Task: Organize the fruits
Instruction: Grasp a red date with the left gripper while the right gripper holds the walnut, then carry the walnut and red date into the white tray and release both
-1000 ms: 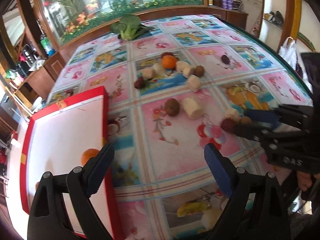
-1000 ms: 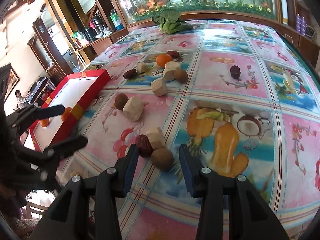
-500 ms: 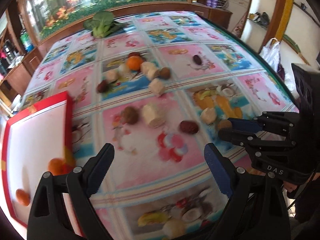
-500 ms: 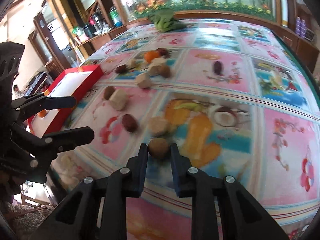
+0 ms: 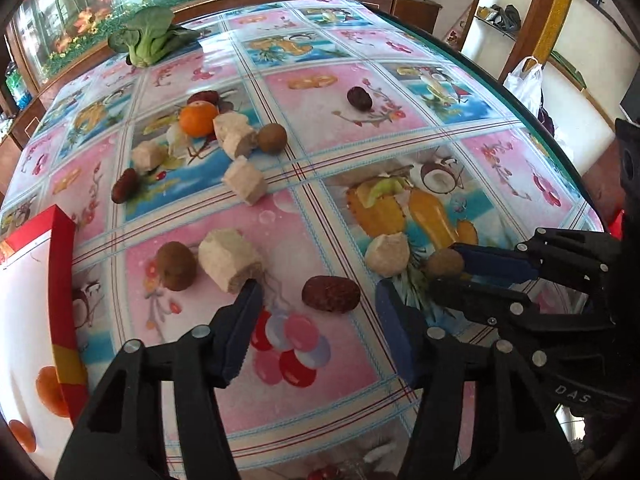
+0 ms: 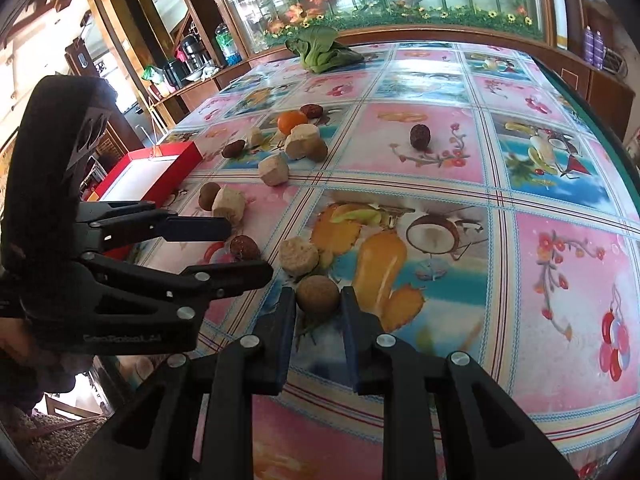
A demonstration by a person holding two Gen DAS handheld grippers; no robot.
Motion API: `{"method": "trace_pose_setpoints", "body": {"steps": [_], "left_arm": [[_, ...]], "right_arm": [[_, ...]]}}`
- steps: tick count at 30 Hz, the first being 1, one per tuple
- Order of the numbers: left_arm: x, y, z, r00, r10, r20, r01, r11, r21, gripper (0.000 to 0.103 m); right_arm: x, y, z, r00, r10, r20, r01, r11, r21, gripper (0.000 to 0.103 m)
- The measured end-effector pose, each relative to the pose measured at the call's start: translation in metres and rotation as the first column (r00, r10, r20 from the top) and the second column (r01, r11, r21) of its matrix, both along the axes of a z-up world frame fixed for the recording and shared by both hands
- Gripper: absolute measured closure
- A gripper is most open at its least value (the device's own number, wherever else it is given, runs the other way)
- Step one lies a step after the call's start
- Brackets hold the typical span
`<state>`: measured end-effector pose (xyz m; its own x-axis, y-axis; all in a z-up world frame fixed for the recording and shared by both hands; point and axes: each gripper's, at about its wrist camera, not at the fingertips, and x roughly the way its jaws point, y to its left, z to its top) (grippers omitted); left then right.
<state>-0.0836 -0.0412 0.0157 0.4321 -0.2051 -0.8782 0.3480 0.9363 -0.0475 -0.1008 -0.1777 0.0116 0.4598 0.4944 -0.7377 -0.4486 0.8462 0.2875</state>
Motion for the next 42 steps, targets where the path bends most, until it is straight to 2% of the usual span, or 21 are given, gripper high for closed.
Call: {"method": "trace_pose_setpoints", "body": {"steps": [7, 12, 18, 23, 27, 30, 34, 38, 42], "left_arm": [[0.000, -0.004, -0.002, 0.999, -0.010, 0.042, 0.010, 1.000, 0.006, 0.054], [-0.004, -0.003, -0.002, 0.998, -0.020, 0.059, 0.021, 1.000, -0.008, 0.073], [-0.007, -0.001, -0.002, 0.997, -0.029, 0.068, 0.031, 0.999, -0.032, 0.073], [-0.015, 0.013, 0.002, 0.999, 0.009, 0.047, -0.005, 0.998, -0.069, 0.073], [-0.038, 0.036, 0.024, 0.991, 0.056, 0.119, -0.048, 0.996, -0.070, 0.073], [-0.056, 0.063, 0.047, 0.972, 0.117, 0.204, -0.107, 0.993, -0.058, 0.073], [-0.073, 0.107, 0.064, 0.940, 0.213, 0.266, -0.206, 0.977, -0.055, 0.072], [-0.089, 0.156, 0.069, 0.901, 0.316, 0.297, -0.318, 0.947, -0.041, 0.072], [-0.105, 0.210, 0.069, 0.848, 0.423, 0.320, -0.436, 0.899, -0.034, 0.072]], "right_arm": [[0.001, 0.001, 0.000, 1.000, -0.004, -0.002, 0.004, 1.000, -0.003, 0.082], [0.000, 0.003, 0.000, 1.000, -0.008, 0.005, 0.008, 1.000, -0.012, 0.082], [0.000, 0.005, 0.000, 1.000, -0.012, 0.018, 0.013, 1.000, -0.027, 0.082], [-0.002, 0.009, 0.002, 0.999, -0.026, 0.030, 0.027, 0.999, -0.045, 0.082], [-0.007, 0.018, 0.008, 0.999, -0.008, 0.035, 0.009, 1.000, -0.025, 0.082], [-0.012, 0.034, 0.020, 0.998, 0.024, 0.060, -0.023, 1.000, -0.012, 0.082], [-0.016, 0.072, 0.036, 0.992, 0.101, 0.071, -0.103, 0.994, 0.030, 0.082], [-0.016, 0.122, 0.045, 0.983, 0.163, 0.086, -0.166, 0.986, 0.027, 0.082], [-0.015, 0.181, 0.056, 0.964, 0.237, 0.119, -0.241, 0.970, 0.017, 0.083]]}}
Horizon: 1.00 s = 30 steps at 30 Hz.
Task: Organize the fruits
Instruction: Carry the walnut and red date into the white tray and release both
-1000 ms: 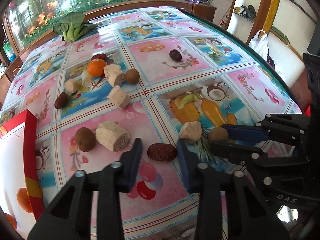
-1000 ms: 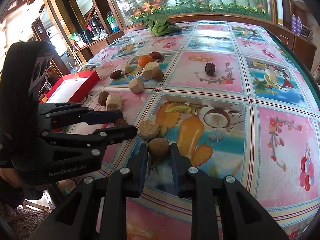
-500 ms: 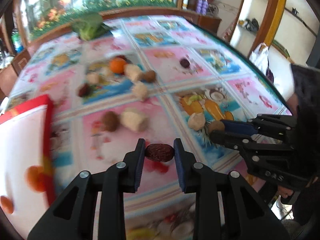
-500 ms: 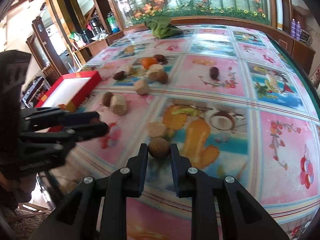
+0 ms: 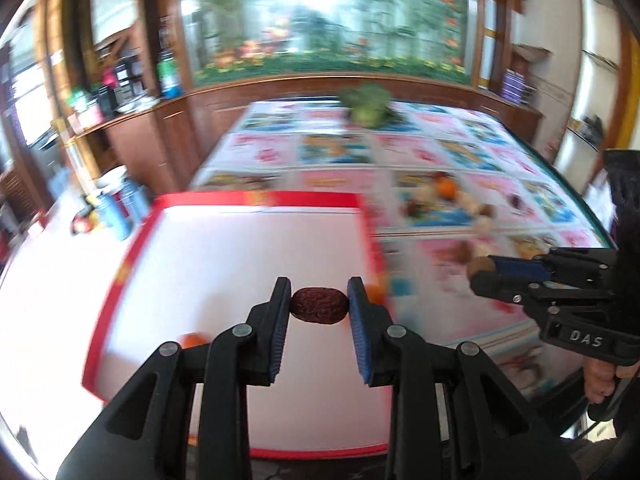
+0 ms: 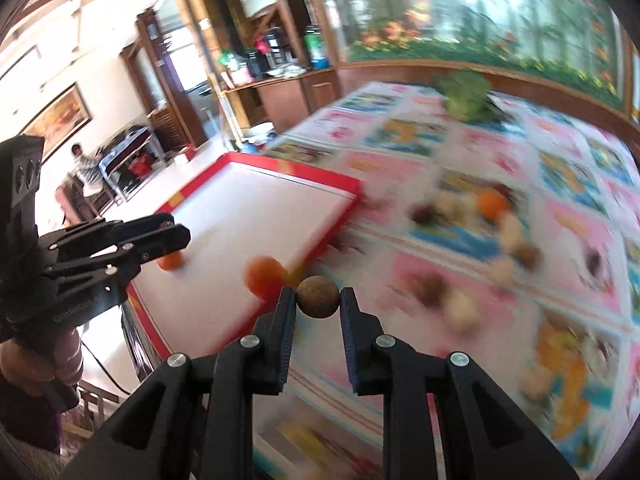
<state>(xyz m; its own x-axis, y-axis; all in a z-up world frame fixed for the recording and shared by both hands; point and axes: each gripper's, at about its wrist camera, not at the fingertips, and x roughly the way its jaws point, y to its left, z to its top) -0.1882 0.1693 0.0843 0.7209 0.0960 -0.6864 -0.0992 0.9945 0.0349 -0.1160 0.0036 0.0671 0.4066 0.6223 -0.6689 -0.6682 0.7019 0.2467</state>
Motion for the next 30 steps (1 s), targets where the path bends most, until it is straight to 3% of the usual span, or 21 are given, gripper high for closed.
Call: {"method": "trace_pose_setpoints", "body": {"steps": [6, 14, 24, 26, 29, 30], "left_arm": [[-0.006, 0.062, -0.007, 0.990, 0.140, 0.000, -0.140, 0.990, -0.010, 0.072], [-0.004, 0.114, -0.032, 0.971, 0.231, -0.053, -0.234, 0.971, -0.056, 0.072], [0.015, 0.136, -0.059, 0.946, 0.289, -0.145, -0.303, 0.949, -0.088, 0.072], [0.015, 0.133, -0.059, 0.945, 0.289, -0.154, -0.304, 0.949, -0.081, 0.072], [0.011, 0.130, -0.055, 0.937, 0.314, -0.151, -0.324, 0.945, -0.049, 0.053], [0.008, 0.125, -0.050, 0.939, 0.320, -0.126, -0.326, 0.945, -0.029, 0.051]], "right_arm": [[0.006, 0.077, 0.003, 0.996, 0.090, -0.012, -0.090, 0.996, -0.014, 0.083], [0.016, 0.141, -0.026, 0.981, 0.136, -0.139, -0.150, 0.984, -0.097, 0.083], [0.030, 0.167, -0.037, 0.983, 0.072, -0.169, -0.097, 0.985, -0.145, 0.082], [0.028, 0.162, -0.033, 0.984, 0.058, -0.171, -0.083, 0.986, -0.145, 0.077], [0.022, 0.146, -0.023, 0.987, 0.058, -0.150, -0.076, 0.991, -0.111, 0.072], [0.019, 0.137, -0.018, 0.989, 0.058, -0.134, -0.070, 0.994, -0.084, 0.072]]}}
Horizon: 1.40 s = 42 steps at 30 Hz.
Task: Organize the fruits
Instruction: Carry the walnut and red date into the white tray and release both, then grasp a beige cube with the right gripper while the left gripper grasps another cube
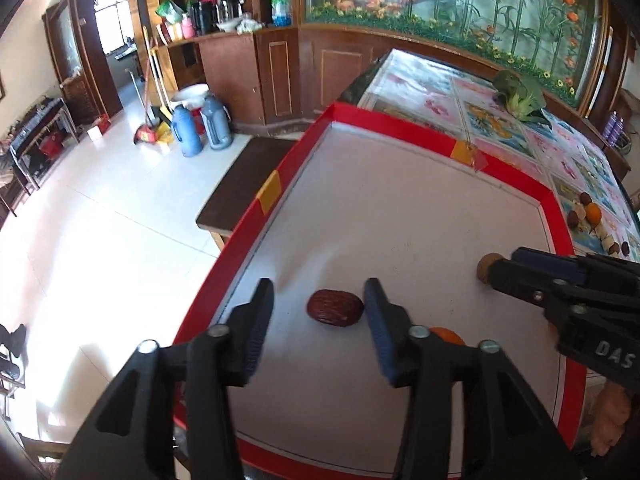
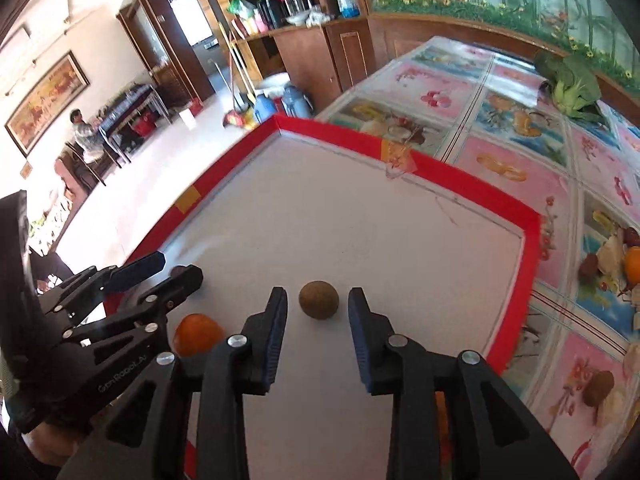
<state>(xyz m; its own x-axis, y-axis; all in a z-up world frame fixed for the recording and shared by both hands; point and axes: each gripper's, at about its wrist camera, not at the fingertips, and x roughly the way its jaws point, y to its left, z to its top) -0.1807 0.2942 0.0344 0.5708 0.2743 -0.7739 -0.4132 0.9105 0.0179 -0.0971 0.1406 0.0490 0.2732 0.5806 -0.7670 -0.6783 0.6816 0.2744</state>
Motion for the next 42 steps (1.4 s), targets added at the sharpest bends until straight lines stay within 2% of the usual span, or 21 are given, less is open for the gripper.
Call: {"method": "trace_pose_setpoints", "body": {"steps": [2, 5, 8, 10, 17, 20, 24, 28, 34, 39, 41, 42], "left_arm": [[-0.003, -0.007, 0.008, 1.000, -0.005, 0.016, 0.005, 0.999, 0.038, 0.049], [-0.007, -0.027, 0.022, 0.997, -0.047, 0.060, 0.044, 0.998, 0.051, 0.040], [-0.007, -0.057, 0.035, 0.988, -0.124, 0.087, 0.119, 0.991, 0.065, 0.032], [-0.006, -0.079, 0.039, 0.978, -0.183, 0.099, 0.177, 0.982, 0.068, 0.031], [0.000, -0.157, 0.030, 0.918, -0.393, 0.058, 0.393, 0.919, 0.012, 0.031], [0.001, -0.177, 0.020, 0.899, -0.437, 0.030, 0.438, 0.898, -0.036, 0.031], [0.001, -0.202, 0.011, 0.871, -0.491, -0.010, 0.489, 0.870, -0.068, 0.031], [0.006, -0.226, 0.008, 0.835, -0.549, -0.031, 0.545, 0.833, -0.093, 0.031], [0.014, -0.256, 0.012, 0.785, -0.619, -0.035, 0.615, 0.785, -0.078, 0.031], [0.038, -0.270, 0.003, 0.764, -0.642, -0.059, 0.636, 0.766, -0.089, 0.031], [0.046, -0.274, -0.002, 0.759, -0.647, -0.067, 0.640, 0.762, -0.101, 0.031], [0.051, -0.275, -0.004, 0.758, -0.648, -0.072, 0.640, 0.761, -0.107, 0.031]], "right_arm": [[-0.004, -0.016, 0.007, 1.000, -0.010, 0.016, 0.010, 0.999, 0.034, 0.072], [-0.009, -0.044, 0.013, 0.999, -0.026, 0.035, 0.023, 0.997, 0.077, 0.072], [-0.012, -0.073, 0.016, 0.998, -0.050, 0.042, 0.046, 0.994, 0.097, 0.072], [-0.012, -0.095, 0.017, 0.996, -0.075, 0.051, 0.069, 0.992, 0.106, 0.072], [-0.017, -0.195, 0.015, 0.966, -0.237, 0.101, 0.227, 0.969, 0.100, 0.072], [-0.020, -0.236, 0.008, 0.939, -0.317, 0.131, 0.310, 0.948, 0.068, 0.068], [-0.018, -0.273, -0.006, 0.922, -0.374, 0.095, 0.371, 0.927, 0.050, 0.068], [-0.010, -0.287, -0.022, 0.915, -0.399, 0.051, 0.399, 0.917, 0.028, 0.068], [0.002, -0.283, -0.029, 0.908, -0.416, 0.042, 0.415, 0.909, 0.018, 0.068], [0.010, -0.279, -0.036, 0.905, -0.424, 0.032, 0.425, 0.905, -0.008, 0.067], [0.010, -0.278, -0.037, 0.906, -0.420, 0.048, 0.421, 0.907, -0.021, 0.070], [0.010, -0.278, -0.037, 0.905, -0.422, 0.061, 0.424, 0.905, -0.030, 0.080]]}}
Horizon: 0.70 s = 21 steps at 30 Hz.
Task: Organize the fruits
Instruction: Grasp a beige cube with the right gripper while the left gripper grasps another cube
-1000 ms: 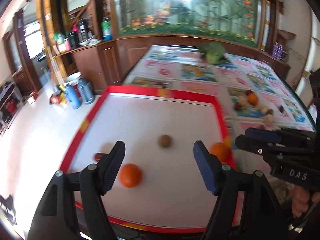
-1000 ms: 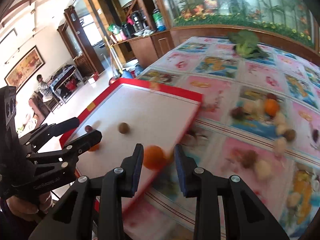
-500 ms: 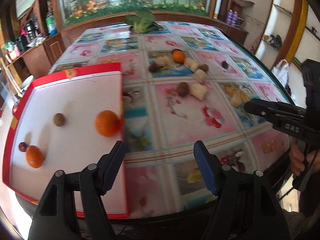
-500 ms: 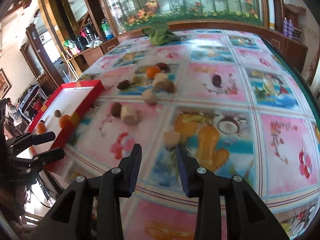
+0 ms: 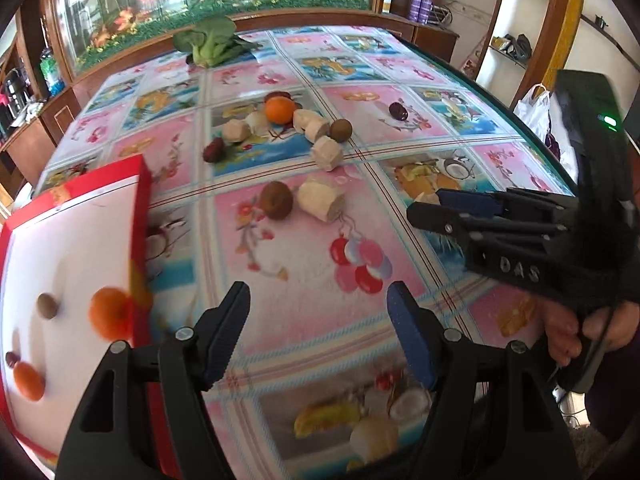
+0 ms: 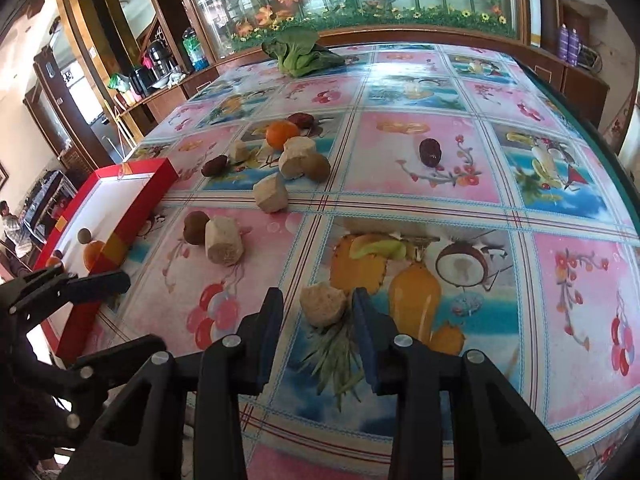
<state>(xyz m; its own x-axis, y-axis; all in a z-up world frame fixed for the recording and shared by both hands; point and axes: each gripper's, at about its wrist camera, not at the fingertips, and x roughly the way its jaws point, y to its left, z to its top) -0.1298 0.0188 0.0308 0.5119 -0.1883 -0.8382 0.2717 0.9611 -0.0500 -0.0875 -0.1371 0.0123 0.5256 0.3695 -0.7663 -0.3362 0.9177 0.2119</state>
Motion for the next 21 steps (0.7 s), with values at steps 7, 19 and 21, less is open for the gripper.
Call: {"method": "trace_pose_setpoints", "body": {"steps": [7, 19, 21], "left_arm": [[0.032, -0.007, -0.006, 0.999, 0.019, -0.043, -0.021, 0.998, -0.057, 0.032], [0.071, -0.021, -0.016, 0.995, 0.075, -0.059, -0.079, 0.995, -0.057, 0.048], [0.073, -0.025, -0.017, 0.996, 0.082, -0.041, -0.084, 0.996, -0.032, 0.052]], "right_arm": [[0.007, -0.019, -0.003, 0.999, 0.002, -0.035, 0.002, 0.995, 0.104, 0.080], [0.002, -0.021, -0.002, 0.999, 0.020, -0.038, -0.014, 0.989, 0.148, 0.080], [0.000, -0.017, -0.002, 0.999, 0.036, -0.029, -0.032, 0.992, 0.126, 0.080]]}}
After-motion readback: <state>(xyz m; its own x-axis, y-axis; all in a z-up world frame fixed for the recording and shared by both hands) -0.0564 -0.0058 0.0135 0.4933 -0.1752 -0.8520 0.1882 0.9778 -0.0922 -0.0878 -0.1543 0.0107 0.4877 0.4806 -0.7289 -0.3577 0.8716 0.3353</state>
